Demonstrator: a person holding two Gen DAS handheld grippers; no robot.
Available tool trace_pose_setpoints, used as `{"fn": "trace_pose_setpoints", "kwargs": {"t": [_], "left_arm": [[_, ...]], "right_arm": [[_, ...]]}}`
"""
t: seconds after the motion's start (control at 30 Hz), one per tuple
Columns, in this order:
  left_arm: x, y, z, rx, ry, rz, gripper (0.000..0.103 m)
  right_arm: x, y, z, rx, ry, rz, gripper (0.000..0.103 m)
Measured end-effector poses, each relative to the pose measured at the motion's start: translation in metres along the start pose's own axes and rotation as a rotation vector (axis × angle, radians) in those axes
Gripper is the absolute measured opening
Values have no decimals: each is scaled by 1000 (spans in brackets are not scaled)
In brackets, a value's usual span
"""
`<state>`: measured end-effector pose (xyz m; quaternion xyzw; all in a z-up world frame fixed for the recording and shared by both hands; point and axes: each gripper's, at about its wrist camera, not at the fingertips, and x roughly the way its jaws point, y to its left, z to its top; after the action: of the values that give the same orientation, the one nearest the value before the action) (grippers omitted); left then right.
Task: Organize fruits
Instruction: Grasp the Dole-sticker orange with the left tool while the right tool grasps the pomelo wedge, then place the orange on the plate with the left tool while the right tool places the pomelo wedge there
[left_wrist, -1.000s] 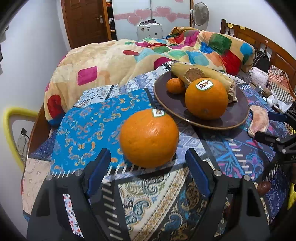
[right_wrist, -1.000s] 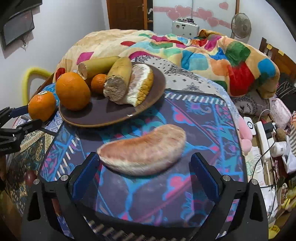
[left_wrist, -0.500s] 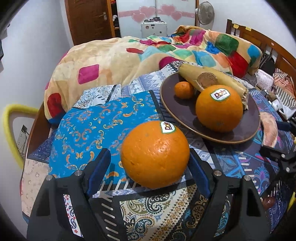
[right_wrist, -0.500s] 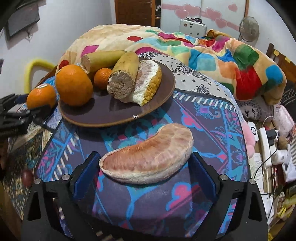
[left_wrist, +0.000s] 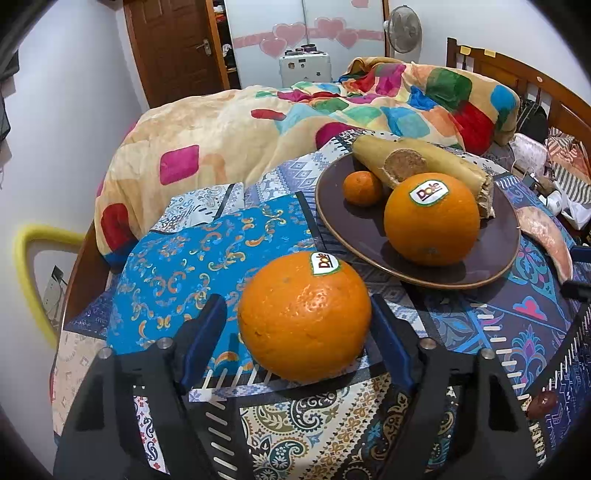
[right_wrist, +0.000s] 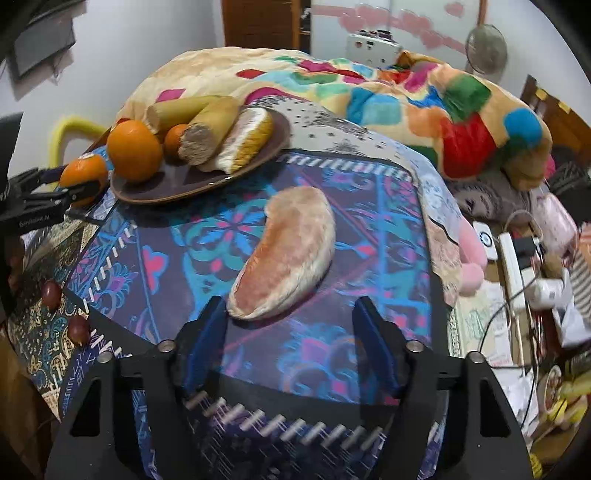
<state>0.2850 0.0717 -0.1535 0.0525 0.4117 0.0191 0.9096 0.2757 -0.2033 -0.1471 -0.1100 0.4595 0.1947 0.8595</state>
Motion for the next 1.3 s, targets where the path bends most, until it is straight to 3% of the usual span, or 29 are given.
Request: {"fn": "trace_pose_setpoints", "kwargs": {"t": [0.07,0.3,0.67,0.73,0.77,0.9,1.07,1.3], "left_arm": [[0,-2,0,11,-3,-6,69],[-1,3,-1,-15,-9,-36,68],[-1,6,-2,-32,-13,-53,68],[-2,6,-2,-30,-14,-51,68],[-2,5,-2,-27,-14,-47,68],[-7,2,-3,-13,-13,-34,67],[-17,-2,-1,-12,-5,-68,67],[-43,-12,21,0,-79,-69,67]], "right_arm": [[-5,-2,1,21,-13,10,65],[-11,1,16,25,-80,10,65],[27,0,29,19,-56,-40,65],[25,2,30,11,-65,-35,46],[24,4,30,0,-66,-44,43],[20,9,27,-29,-65,-33,42],[10,15,24,-51,-87,-22,42],[-9,21,39,-48,-152,8,42]]}}
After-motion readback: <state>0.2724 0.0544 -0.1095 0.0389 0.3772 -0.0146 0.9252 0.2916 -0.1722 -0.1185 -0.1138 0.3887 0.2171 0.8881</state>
